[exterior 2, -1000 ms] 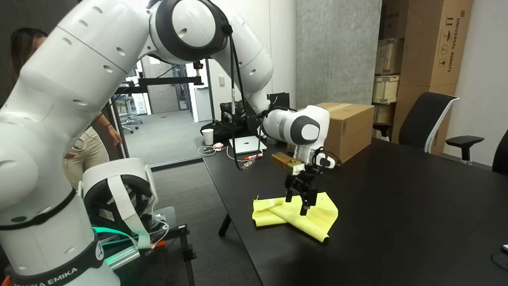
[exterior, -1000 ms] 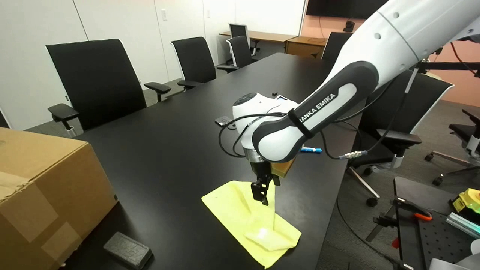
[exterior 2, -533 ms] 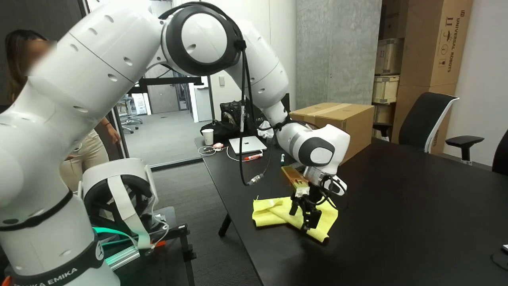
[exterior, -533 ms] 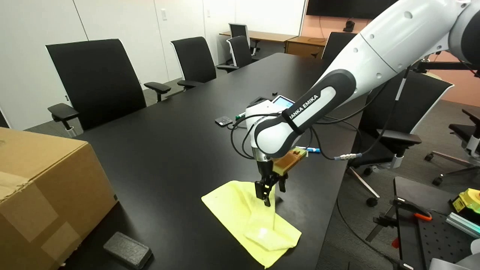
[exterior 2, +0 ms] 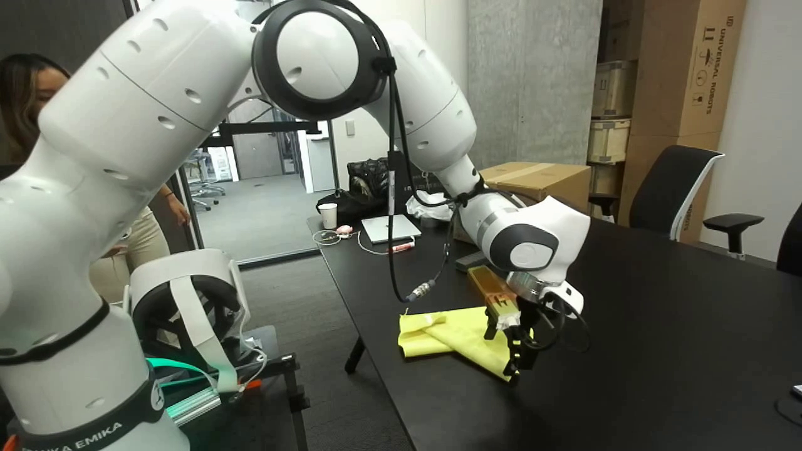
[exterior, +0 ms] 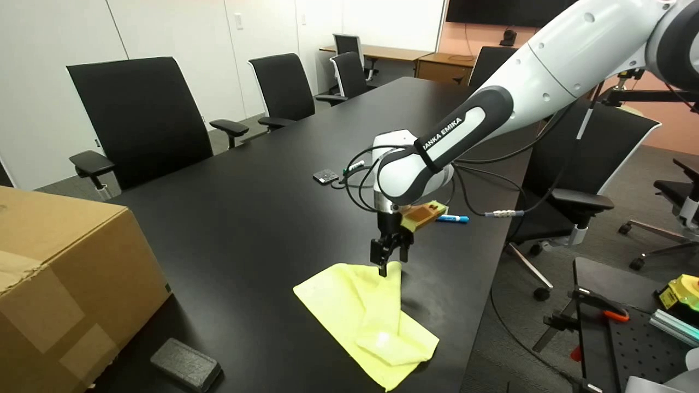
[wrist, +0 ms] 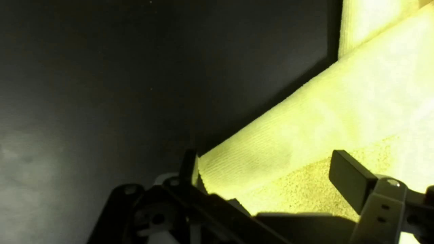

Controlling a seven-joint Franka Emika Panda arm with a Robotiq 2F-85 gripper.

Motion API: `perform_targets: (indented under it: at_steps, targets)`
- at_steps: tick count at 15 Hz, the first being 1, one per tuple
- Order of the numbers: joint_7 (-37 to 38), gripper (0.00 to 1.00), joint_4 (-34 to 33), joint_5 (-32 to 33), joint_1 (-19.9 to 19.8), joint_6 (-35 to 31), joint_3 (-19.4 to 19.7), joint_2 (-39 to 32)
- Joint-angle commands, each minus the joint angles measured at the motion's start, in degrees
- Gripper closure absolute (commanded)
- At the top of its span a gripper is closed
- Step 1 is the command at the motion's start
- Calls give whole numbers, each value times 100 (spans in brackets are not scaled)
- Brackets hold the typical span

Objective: Fold the towel in half

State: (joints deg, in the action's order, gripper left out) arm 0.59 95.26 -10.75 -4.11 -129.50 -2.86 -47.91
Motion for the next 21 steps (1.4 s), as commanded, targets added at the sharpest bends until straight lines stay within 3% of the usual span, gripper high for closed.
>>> perform_targets:
  at_steps: [1, 11, 21]
  targets:
    - [-509, 0, -159, -5, -124, -145, -104, -56]
    - [-1403, 0, -322, -85, -353, -391, -311, -258]
    - [-1713, 0, -292, -143, -591, -402, -602, -400]
